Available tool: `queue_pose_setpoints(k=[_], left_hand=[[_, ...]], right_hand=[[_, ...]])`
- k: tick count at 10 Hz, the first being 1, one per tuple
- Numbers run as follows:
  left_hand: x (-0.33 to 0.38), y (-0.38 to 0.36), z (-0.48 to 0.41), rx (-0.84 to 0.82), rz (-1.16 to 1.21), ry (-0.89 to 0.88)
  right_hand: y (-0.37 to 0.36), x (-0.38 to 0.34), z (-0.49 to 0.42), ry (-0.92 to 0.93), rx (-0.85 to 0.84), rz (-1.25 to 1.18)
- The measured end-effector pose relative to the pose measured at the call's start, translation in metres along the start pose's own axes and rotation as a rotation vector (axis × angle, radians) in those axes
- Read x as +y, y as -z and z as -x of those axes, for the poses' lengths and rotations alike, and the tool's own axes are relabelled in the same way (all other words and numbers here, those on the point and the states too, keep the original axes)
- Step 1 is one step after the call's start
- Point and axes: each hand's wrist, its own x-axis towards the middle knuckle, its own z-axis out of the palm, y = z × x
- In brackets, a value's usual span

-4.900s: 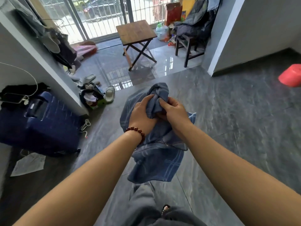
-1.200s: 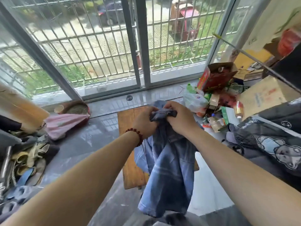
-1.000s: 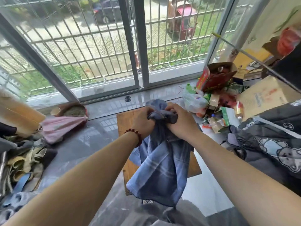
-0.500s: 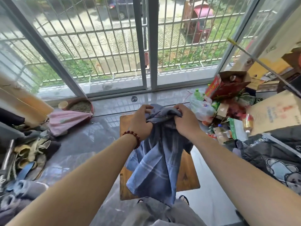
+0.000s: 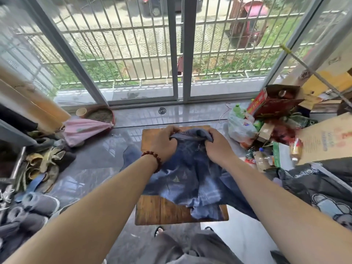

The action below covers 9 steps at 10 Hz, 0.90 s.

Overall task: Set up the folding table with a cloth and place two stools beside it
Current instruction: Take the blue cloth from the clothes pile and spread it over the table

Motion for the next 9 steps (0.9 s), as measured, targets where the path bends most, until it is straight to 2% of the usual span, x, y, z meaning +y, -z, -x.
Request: queue_pose_setpoints(k=[2, 3, 4, 6, 9], left_hand=[[0.014, 0.000, 0.017, -0.097, 0.313, 0.135], [0.018, -0.004, 0.027, -0.168, 0.384, 0.120], [0.023, -0.007, 0.034, -0.289, 0.335, 0.073], [0.022, -0.023, 0.047, -0.425, 0.286, 0.136], [0.015, -0.033, 0.052, -0.328, 0.377, 0.261]], right_hand=[[0.002, 0.005, 0.006, 0.006, -0.004, -0.018], [0.000, 0.007, 0.008, 0.004, -0.020, -0.012], [-0.003, 0.010, 0.010, 0.008, -0.071, 0.031], [-0.012, 0.029, 0.018, -0.045, -0.203, 0.067], [-0.014, 0.045, 0.019, -0.086, -0.144, -0.031]])
